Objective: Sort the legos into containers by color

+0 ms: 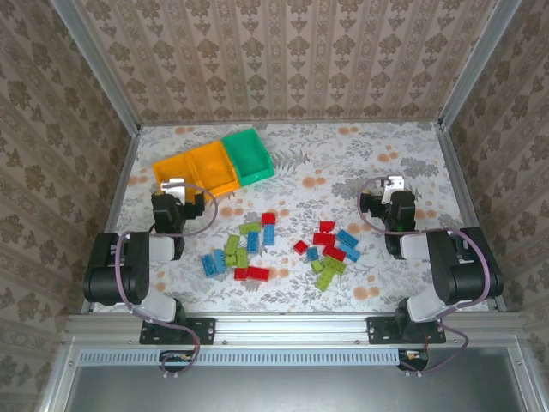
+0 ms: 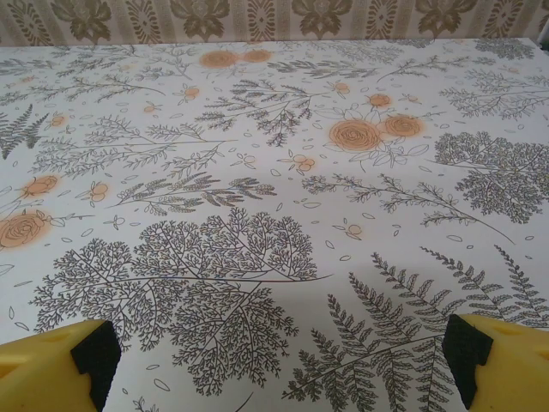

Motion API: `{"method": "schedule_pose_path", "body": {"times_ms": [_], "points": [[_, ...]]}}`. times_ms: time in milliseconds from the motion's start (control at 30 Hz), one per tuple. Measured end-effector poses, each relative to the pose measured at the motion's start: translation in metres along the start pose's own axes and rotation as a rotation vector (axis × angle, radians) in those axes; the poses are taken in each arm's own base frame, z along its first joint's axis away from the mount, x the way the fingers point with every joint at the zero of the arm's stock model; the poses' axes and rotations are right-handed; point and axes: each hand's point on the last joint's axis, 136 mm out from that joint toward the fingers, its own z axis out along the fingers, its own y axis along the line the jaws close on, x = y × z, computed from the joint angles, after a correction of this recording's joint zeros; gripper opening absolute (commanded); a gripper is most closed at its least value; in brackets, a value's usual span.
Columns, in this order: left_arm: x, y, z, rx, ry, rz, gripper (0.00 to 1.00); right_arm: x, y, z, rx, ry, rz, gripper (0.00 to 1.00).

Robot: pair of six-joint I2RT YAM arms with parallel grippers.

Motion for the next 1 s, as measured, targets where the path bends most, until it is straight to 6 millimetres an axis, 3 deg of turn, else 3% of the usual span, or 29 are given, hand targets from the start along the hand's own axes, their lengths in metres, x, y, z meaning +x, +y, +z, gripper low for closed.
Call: {"method": "schedule_pose_path", "body": {"times_ms": [700, 867, 933, 1000], "points": [[0.0, 0.002, 0.0, 0.007, 0.001, -0.005, 1.0, 0.0, 0.0, 0.0, 0.001, 0.0, 0.001, 0.99], [0.0, 0.002, 0.001, 0.005, 0.004, -0.005, 1.0, 0.001, 0.0, 0.001, 0.001, 0.029, -0.002, 0.95], [-0.002, 0.004, 0.0, -0.01, 0.03, -0.002, 1.0, -0.006, -0.001, 0.003, 0.009, 0.07, 0.005, 0.94], [-0.01, 0.008, -0.005, -0.047, 0.074, -0.018, 1.0, -0.03, -0.002, 0.002, 0.02, 0.084, 0.035, 0.94]]}}
